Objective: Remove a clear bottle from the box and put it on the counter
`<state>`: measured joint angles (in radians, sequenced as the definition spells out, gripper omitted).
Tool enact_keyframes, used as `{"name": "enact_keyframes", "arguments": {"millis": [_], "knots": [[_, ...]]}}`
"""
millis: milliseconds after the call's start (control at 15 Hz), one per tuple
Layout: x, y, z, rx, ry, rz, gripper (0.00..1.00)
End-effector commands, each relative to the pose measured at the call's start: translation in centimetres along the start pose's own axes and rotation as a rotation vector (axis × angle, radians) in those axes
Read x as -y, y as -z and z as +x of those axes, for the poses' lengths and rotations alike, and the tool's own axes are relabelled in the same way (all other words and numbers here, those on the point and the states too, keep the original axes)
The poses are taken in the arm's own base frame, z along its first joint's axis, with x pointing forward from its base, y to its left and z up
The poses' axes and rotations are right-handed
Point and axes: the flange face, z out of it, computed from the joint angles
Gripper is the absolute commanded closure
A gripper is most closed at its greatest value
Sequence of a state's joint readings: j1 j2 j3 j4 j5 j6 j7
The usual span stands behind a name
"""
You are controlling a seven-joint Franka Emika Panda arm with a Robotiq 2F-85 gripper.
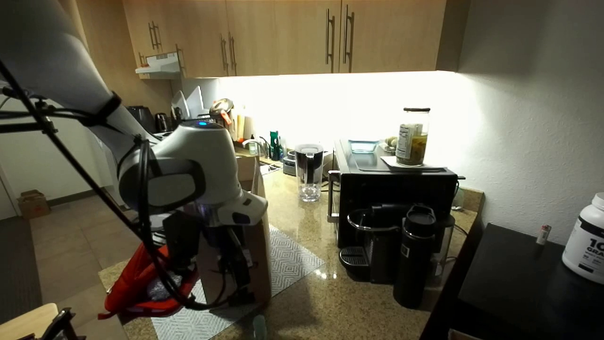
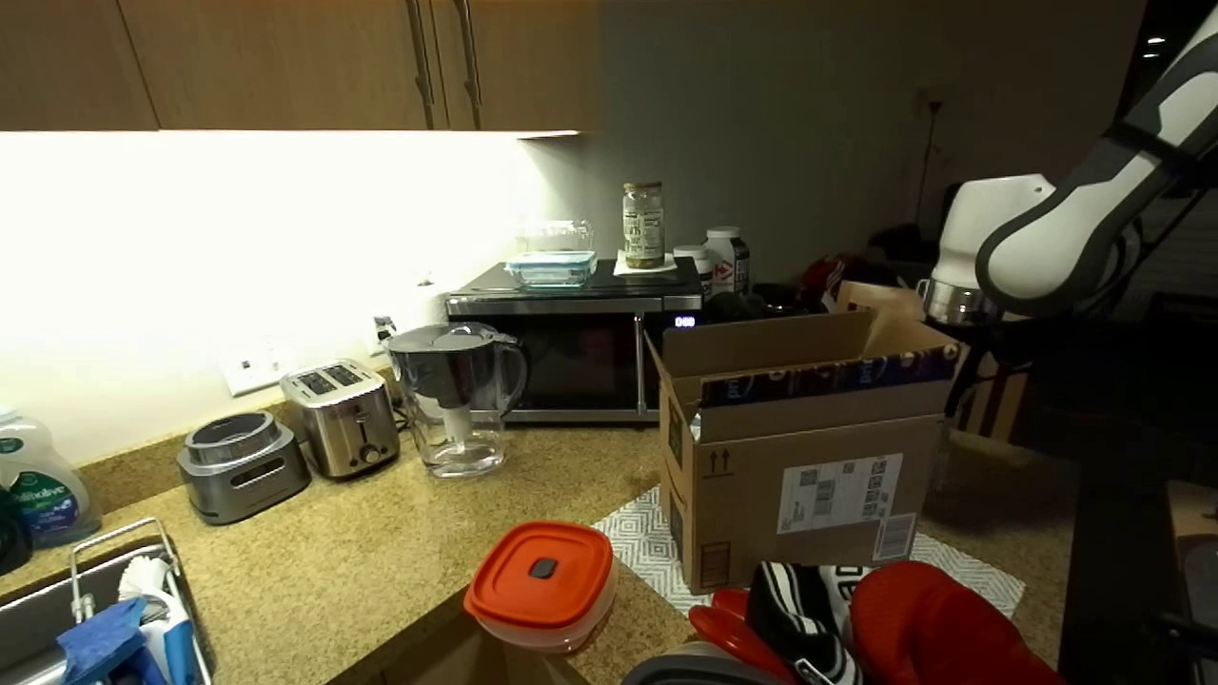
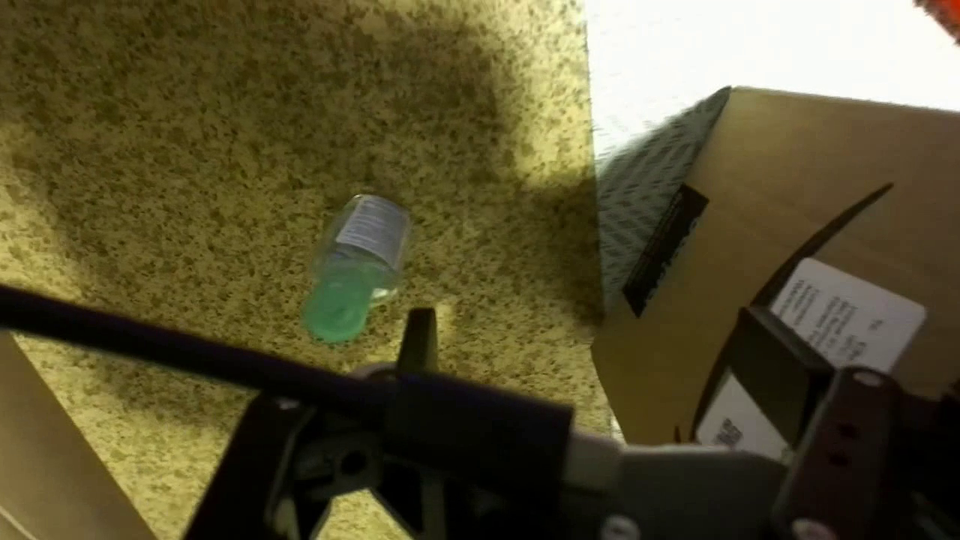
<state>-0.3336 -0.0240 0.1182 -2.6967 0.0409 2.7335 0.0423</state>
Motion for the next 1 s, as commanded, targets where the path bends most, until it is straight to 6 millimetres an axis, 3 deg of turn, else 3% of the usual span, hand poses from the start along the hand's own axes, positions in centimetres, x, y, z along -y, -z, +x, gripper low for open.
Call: {"name": "enact_keyframes", "arguments": {"millis": [0, 267, 933], "knots": [[2.8, 4.6, -0.9, 0.015, 0.094, -0.019, 0.00], [4.7, 8.6, -1.3, 0.053, 0.202, -0.059, 0.00], [5.9, 17.6, -1.8, 0.090, 0.460, -0.095, 0.00]]}}
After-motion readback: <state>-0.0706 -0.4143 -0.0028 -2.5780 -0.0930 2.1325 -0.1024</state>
